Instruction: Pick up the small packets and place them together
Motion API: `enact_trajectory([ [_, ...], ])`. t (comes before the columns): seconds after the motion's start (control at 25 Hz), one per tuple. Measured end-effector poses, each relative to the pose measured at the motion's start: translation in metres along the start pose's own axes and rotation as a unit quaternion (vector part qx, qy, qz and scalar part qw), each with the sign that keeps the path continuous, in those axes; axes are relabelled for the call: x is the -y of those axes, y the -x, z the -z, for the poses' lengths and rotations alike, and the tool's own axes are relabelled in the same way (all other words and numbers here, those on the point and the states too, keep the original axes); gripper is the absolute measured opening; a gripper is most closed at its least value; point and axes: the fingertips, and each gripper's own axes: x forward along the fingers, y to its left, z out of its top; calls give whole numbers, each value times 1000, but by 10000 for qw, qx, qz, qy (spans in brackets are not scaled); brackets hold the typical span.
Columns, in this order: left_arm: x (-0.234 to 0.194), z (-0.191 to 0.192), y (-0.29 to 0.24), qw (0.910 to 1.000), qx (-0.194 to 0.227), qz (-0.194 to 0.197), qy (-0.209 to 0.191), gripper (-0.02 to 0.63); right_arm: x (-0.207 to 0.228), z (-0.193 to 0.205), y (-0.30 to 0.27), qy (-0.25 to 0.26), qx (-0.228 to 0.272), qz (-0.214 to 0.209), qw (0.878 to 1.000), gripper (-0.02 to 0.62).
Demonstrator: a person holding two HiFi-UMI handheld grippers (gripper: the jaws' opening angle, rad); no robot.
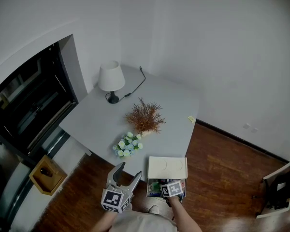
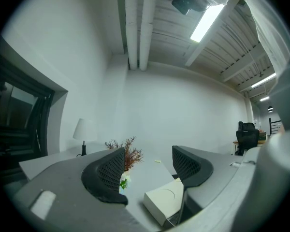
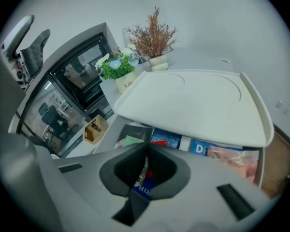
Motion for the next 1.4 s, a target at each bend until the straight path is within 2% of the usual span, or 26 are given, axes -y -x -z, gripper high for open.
enact_trajectory([
  [0.12,-1,0,-1,10000,0,12,29,305,0,1,13,-165,178,-98,9997,6],
  [0.44,1,5,-7,9999,-37,94,58,305,-2,12,53,-562,531,-263,9967,5],
  [0.68,7,8,-11,9997,-62,189,135,305,14,21,53,-409,347,71,9985,3],
  [0.76,9,8,-12,9996,-61,207,166,305,17,25,49,-353,271,193,9988,35],
  [0.92,8,10,-11,9996,-72,189,186,305,15,29,47,-80,205,346,9992,35],
  [0.96,7,10,-11,9996,-72,181,188,305,14,29,47,-30,223,347,9991,2],
  [1.4,1,12,-4,9998,-75,49,204,305,3,14,68,-162,760,-109,9969,2],
])
